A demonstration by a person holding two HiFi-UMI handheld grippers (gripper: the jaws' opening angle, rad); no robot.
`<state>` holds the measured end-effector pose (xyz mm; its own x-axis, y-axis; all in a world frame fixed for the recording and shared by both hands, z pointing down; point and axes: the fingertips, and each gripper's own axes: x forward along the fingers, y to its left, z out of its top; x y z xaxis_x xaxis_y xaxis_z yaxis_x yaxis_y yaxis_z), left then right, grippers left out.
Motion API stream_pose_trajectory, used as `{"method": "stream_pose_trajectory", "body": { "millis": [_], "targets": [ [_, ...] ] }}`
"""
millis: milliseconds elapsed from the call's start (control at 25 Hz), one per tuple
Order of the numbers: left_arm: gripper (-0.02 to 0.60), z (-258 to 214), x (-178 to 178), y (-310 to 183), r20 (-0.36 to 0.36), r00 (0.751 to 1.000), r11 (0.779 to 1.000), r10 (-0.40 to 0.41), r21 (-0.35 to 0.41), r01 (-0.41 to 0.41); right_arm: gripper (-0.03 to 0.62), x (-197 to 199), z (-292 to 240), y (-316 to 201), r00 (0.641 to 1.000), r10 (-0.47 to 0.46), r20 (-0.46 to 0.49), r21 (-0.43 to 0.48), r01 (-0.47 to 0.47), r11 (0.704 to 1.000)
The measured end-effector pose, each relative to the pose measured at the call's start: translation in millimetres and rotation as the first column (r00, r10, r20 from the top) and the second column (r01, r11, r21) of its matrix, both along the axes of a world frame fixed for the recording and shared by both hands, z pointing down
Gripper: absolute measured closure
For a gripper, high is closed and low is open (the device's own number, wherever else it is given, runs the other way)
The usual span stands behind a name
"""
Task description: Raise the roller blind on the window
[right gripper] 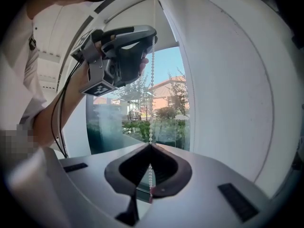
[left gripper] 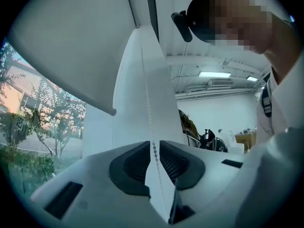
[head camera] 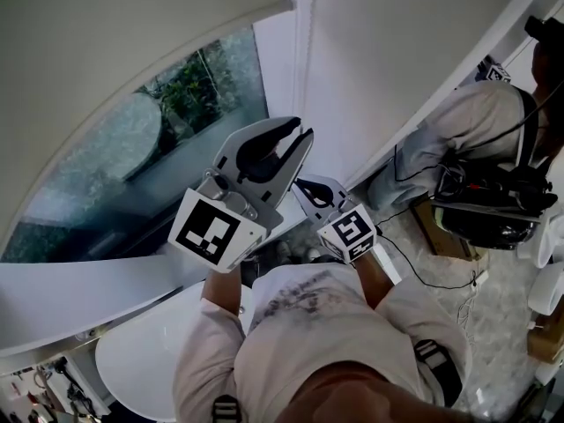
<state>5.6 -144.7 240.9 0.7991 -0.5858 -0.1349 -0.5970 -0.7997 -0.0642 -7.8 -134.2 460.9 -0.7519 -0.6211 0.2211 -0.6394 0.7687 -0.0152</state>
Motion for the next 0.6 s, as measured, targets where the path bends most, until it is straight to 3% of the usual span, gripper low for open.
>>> {"method": "stream_pose_trajectory", "body": {
  "millis": [240,400,600],
  "targets": [
    [0.572,-7,1,-3,0.012,1.0,1.0,-0.014,0.005,0.014,0.533,-4,0,1,1.0,-0.005,-0.007,-0.002,0.005,1.0],
    [0.574,-6,0,-2,-0.027,0.999,0.999,-0.036,-0.003,0.036,0.533,-3,1,1,1.0,-0.003,-0.01,-0.006,0.003,1.0],
    [0.574,6,-2,-2,-0.02,0.998,0.998,-0.056,-0.018,0.056,0.533,-3,11,2,1.0,-0.006,-0.03,-0.022,0.005,1.0]
  ]
}}
